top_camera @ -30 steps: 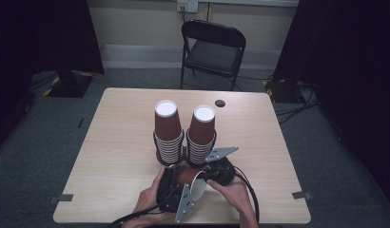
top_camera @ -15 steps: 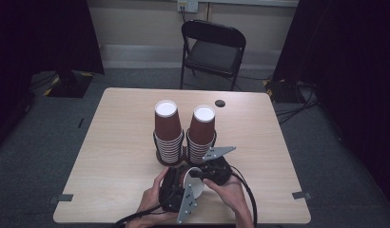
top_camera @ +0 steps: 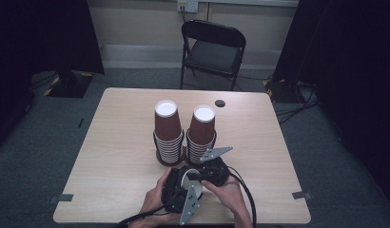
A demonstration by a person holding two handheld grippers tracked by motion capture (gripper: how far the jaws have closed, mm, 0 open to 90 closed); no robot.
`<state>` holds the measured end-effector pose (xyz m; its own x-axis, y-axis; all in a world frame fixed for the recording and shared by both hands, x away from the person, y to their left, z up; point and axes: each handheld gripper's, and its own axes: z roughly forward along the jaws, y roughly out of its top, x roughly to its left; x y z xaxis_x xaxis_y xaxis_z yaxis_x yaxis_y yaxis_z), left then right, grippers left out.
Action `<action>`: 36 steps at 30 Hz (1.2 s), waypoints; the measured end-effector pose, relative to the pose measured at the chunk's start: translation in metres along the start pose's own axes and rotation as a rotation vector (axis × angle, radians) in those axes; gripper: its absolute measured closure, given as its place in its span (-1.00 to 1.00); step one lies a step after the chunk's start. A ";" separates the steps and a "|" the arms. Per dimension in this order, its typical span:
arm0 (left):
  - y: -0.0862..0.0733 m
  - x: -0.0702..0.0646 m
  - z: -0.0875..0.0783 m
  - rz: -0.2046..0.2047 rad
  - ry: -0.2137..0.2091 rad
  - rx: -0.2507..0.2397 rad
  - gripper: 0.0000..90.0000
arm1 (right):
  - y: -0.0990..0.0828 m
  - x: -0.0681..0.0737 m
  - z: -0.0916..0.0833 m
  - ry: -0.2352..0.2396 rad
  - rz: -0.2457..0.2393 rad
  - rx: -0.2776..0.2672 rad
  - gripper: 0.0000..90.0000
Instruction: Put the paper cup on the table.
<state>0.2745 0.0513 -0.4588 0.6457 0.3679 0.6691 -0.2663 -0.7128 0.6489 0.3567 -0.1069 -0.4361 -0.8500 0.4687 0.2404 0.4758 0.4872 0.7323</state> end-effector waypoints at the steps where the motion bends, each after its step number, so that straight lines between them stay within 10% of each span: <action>1: 0.000 0.000 0.000 -0.008 0.001 -0.007 -0.88 | 0.000 0.000 -0.001 -0.005 0.004 -0.003 0.95; 7: -0.002 0.001 0.001 -0.027 -0.018 -0.015 -0.86 | -0.003 -0.002 -0.001 0.000 0.022 -0.008 0.95; 23: -0.014 0.019 -0.003 -0.271 0.008 -0.064 -0.86 | -0.005 -0.005 -0.001 -0.015 0.077 -0.101 0.41; 36: -0.022 0.021 -0.004 -0.364 0.005 -0.089 -0.85 | -0.009 -0.004 -0.008 -0.052 0.104 -0.197 0.15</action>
<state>0.2909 0.0766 -0.4576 0.7061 0.5905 0.3907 -0.0818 -0.4800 0.8734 0.3543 -0.1189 -0.4388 -0.7837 0.5486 0.2914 0.5024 0.2838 0.8168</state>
